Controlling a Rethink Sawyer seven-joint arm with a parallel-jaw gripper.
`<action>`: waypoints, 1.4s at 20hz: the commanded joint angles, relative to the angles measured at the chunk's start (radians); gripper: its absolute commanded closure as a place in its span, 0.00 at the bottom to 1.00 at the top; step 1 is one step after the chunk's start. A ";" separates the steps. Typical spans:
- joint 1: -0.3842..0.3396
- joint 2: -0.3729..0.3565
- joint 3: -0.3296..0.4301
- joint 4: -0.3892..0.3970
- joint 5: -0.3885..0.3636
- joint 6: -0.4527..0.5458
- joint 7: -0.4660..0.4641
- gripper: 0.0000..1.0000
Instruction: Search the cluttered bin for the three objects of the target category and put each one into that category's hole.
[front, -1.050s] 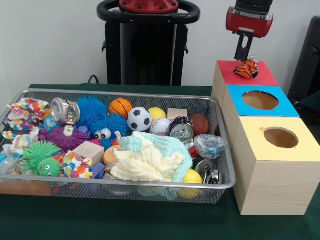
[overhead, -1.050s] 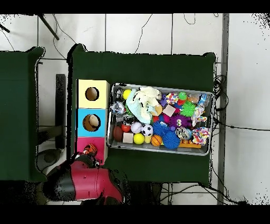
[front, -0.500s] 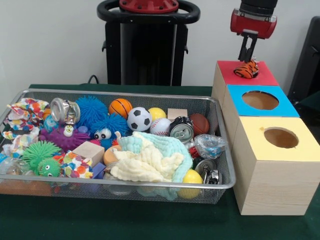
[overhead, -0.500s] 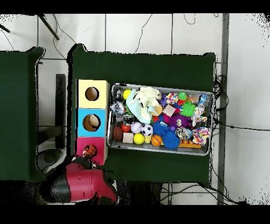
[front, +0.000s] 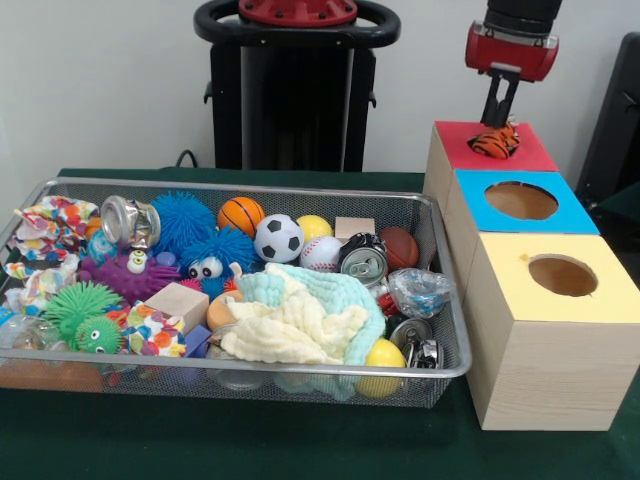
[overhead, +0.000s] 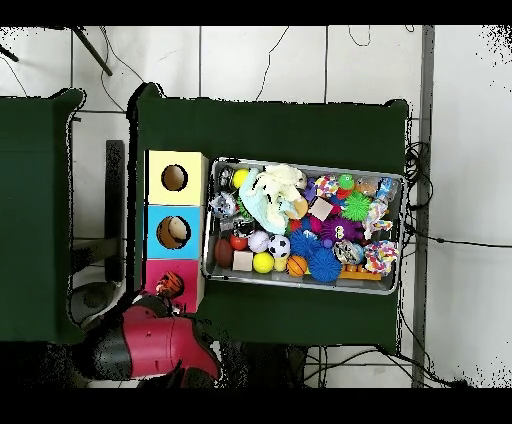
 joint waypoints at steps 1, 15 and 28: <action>0.003 0.097 0.067 -0.065 0.047 -0.053 0.180 1.00; 0.000 0.201 0.036 -0.137 0.057 -0.148 0.183 1.00; -0.040 0.171 0.076 -0.115 0.057 -0.131 0.153 1.00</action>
